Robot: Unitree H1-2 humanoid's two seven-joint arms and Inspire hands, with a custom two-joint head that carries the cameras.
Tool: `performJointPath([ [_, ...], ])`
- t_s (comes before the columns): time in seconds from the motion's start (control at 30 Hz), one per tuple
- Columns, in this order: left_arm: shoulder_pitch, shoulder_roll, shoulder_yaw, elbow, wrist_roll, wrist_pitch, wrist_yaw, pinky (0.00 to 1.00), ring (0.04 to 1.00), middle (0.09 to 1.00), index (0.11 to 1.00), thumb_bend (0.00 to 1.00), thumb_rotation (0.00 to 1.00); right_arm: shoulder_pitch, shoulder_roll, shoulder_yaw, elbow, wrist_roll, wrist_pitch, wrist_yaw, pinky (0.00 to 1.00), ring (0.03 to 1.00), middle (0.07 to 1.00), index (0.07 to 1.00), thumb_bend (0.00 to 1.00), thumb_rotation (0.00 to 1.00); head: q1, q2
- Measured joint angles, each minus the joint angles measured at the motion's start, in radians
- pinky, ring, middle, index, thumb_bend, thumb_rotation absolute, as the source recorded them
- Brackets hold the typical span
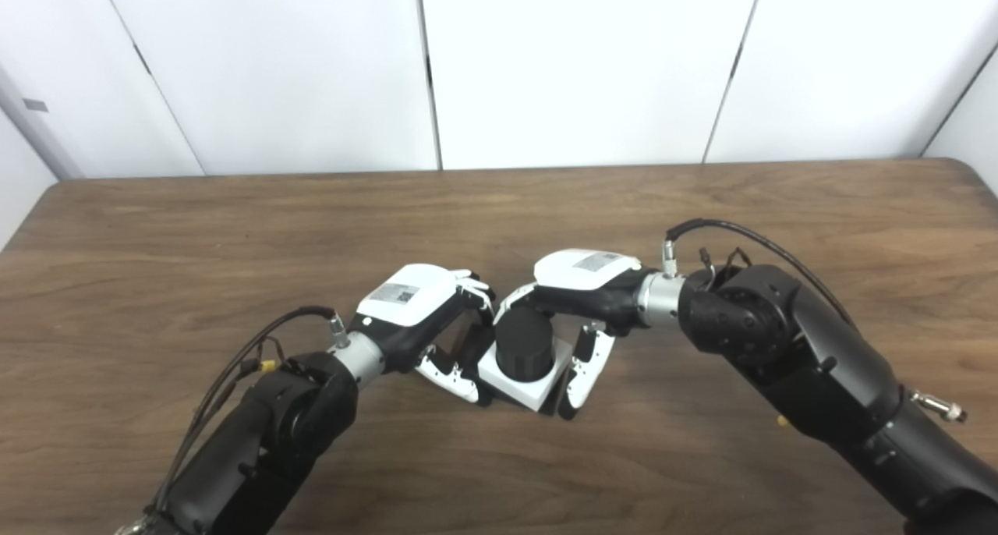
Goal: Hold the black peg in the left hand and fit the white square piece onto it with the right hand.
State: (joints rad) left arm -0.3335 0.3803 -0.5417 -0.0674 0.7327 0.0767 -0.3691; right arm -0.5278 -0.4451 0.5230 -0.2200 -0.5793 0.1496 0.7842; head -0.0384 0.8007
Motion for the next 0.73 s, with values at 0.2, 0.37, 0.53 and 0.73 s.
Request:
performJointPath([
  [0.2,0.0,-0.001,0.001,0.0,0.0,0.0,0.0,0.75,0.919,0.838,0.488,0.52,0.07,0.016,-0.029,-0.065,0.0,0.005,0.002,-0.004,0.69,0.823,0.863,0.83,0.84,0.1,-0.003,0.002],
  [0.37,0.001,-0.001,0.002,0.0,0.0,0.0,0.0,0.75,0.92,0.841,0.488,0.52,0.07,0.047,-0.042,-0.152,-0.002,0.005,0.011,-0.039,0.66,0.788,0.83,0.795,0.79,0.03,-0.011,0.002],
  [0.53,0.001,-0.001,0.003,-0.001,0.0,0.0,-0.002,0.75,0.92,0.838,0.488,0.52,0.07,0.078,-0.042,-0.233,-0.025,0.009,0.046,-0.087,0.63,0.77,0.813,0.776,0.73,0.02,-0.011,0.003],
  [0.73,0.001,-0.001,0.007,-0.001,0.001,-0.006,-0.002,0.73,0.914,0.835,0.488,0.52,0.07,0.129,-0.03,-0.344,-0.019,0.056,0.045,-0.193,0.65,0.754,0.78,0.743,0.7,0.0,-0.018,0.002],
])
